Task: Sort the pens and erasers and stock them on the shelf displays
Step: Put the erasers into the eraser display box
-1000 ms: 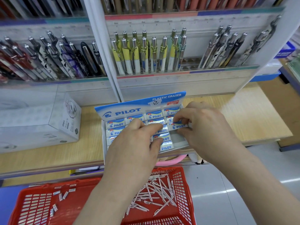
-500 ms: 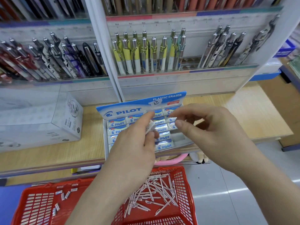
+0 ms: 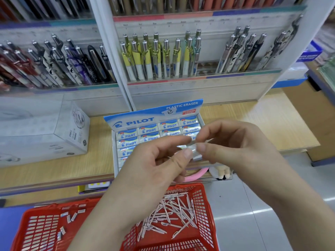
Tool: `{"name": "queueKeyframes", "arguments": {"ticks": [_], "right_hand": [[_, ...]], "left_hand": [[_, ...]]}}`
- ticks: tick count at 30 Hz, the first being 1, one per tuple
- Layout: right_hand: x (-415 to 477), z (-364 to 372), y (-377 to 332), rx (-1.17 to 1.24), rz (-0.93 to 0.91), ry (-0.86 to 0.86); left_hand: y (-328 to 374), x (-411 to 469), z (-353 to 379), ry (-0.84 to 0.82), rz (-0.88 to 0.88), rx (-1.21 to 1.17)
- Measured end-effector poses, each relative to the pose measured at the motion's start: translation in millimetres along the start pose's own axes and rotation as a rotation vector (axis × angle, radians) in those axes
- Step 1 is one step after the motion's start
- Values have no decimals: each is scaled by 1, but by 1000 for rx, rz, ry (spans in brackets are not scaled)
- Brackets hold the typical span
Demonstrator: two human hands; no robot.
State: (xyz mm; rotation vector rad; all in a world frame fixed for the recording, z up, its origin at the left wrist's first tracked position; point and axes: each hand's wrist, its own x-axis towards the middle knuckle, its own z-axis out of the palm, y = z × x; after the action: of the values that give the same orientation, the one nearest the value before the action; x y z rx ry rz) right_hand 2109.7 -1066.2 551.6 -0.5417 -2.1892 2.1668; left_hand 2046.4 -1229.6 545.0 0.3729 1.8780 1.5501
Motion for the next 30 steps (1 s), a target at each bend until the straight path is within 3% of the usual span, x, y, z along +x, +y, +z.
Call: {"name": "queueKeyframes", "arguments": {"ticks": [3, 7, 12, 20, 30], "right_hand": [[-5, -7, -1, -20, 37, -3], [-5, -12, 1, -263, 19, -23], [4, -14, 13, -808, -123, 188], [19, -5, 20, -1121, -262, 103], [36, -4, 10, -1213, -238, -38]], "left_hand": [[-4, 1, -1, 112, 43, -4], [-6, 5, 7, 212, 74, 68], [-15, 1, 1, 408, 165, 497], [-41, -2, -41, 618, 203, 1024], [-39, -3, -50, 759, -12, 521]]}}
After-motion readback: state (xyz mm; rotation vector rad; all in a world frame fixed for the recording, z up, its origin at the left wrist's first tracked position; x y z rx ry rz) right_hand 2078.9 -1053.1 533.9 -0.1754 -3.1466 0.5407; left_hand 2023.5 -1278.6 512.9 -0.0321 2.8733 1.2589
